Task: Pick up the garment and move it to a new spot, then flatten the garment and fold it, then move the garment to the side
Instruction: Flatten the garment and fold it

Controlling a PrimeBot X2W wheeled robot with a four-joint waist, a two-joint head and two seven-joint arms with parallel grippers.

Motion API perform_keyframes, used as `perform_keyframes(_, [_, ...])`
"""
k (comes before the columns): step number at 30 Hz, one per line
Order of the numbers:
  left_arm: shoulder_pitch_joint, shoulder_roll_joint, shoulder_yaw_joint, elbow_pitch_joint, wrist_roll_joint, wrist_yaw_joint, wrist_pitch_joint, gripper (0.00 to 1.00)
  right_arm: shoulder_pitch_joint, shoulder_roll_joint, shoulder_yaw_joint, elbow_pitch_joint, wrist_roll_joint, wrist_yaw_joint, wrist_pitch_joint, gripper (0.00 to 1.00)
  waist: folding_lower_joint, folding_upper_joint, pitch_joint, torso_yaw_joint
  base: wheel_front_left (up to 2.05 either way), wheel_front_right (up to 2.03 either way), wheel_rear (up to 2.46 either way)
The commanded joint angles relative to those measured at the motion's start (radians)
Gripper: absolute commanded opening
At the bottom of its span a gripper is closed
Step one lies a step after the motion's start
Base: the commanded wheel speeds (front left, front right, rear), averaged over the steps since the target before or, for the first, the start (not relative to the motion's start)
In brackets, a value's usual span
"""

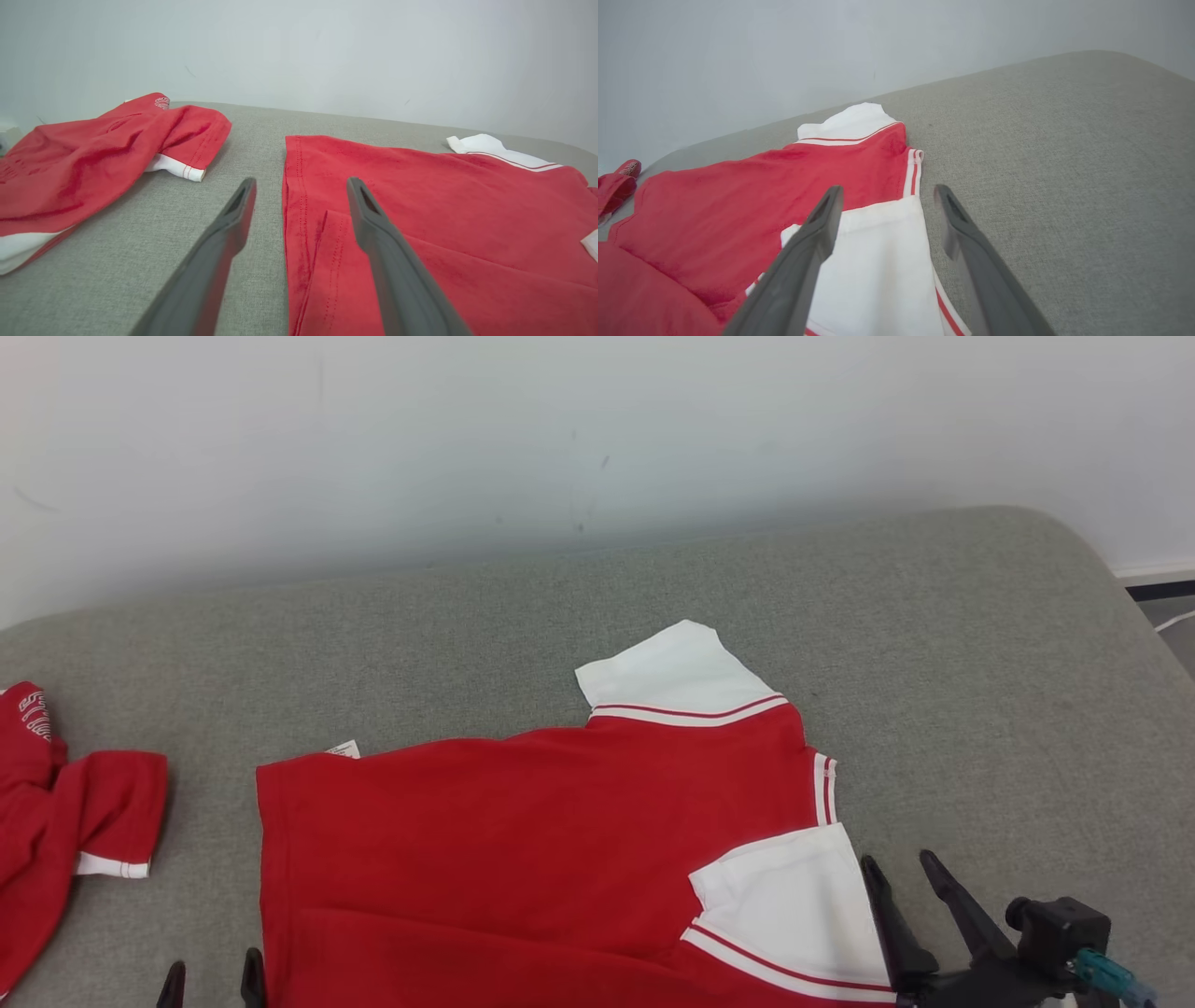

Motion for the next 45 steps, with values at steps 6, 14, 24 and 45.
perform_keyframes(6, [0.023,-0.001,-0.014,-0.055,0.018,0.025,-0.003,1.00,-0.031,0.034,0.025,-0.007,-0.076,-0.001,-0.066,1.00,-0.0001,0.0000,-0.013,0.013,0.00,0.00,0.00])
perform_keyframes(14, [0.025,-0.002,-0.038,-0.091,0.017,0.064,-0.003,1.00,-0.015,0.093,0.002,-0.017,-0.134,-0.001,-0.087,1.00,-0.0001,0.0000,-0.013,0.037,0.00,0.00,0.00])
perform_keyframes(24, [-0.018,-0.002,-0.022,-0.083,0.025,0.054,-0.003,1.00,-0.010,0.108,-0.025,-0.046,-0.155,-0.001,-0.086,1.00,-0.0001,0.0000,-0.008,0.036,0.00,0.00,0.00])
perform_keyframes(45, [-0.336,0.166,-0.011,0.291,-0.107,-0.077,0.047,1.00,-0.182,0.150,0.055,-0.011,-0.181,-0.001,-0.087,1.00,-0.0001,0.0000,0.096,-0.123,0.00,0.00,0.00])
